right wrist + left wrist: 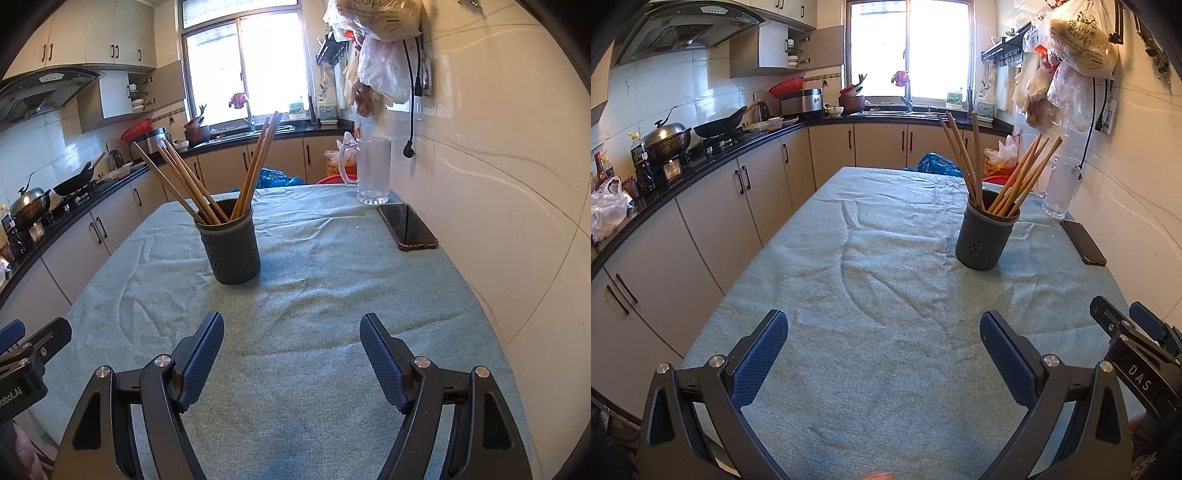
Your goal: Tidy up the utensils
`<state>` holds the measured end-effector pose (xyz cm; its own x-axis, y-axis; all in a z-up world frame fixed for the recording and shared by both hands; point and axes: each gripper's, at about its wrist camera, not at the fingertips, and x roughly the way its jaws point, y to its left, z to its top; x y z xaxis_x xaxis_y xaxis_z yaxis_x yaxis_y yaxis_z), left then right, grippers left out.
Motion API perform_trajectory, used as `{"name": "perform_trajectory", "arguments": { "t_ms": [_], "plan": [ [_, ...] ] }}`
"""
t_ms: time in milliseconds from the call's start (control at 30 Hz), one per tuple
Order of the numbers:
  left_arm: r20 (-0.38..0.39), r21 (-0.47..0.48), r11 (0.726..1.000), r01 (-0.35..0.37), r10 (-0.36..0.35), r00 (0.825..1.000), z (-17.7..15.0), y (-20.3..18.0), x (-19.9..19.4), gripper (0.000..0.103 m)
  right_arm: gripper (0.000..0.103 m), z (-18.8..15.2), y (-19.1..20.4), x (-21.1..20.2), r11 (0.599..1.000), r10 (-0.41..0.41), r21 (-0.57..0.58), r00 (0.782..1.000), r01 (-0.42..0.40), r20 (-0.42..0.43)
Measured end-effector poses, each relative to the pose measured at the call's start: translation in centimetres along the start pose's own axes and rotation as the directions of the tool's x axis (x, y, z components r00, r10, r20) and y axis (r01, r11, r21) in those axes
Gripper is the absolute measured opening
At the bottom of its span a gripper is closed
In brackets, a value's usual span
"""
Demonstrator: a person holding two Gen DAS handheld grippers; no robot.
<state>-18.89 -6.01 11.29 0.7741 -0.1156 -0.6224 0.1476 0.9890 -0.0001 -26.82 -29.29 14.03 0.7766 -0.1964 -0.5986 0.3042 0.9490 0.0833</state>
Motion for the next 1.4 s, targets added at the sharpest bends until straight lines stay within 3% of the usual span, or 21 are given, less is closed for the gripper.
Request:
{"name": "perform_trajectory", "arguments": {
  "t_ms": [267,1400],
  "plan": [
    [0.027,0.020,1.000,-0.006,0.006,1.000,-0.2,-0.3,-0.3,0.103,0.081,-0.1,0.3,0.0,1.000,-0.002,-0.017,1.000,0.002,0.009],
    [-0.027,0.028,0.999,0.018,-0.018,0.999,-0.7,-0.6,1.1,0.103,0.083,-0.4,0.3,0.3,0.999,-0.012,-0.029,1.000,0.013,0.011]
  ]
}}
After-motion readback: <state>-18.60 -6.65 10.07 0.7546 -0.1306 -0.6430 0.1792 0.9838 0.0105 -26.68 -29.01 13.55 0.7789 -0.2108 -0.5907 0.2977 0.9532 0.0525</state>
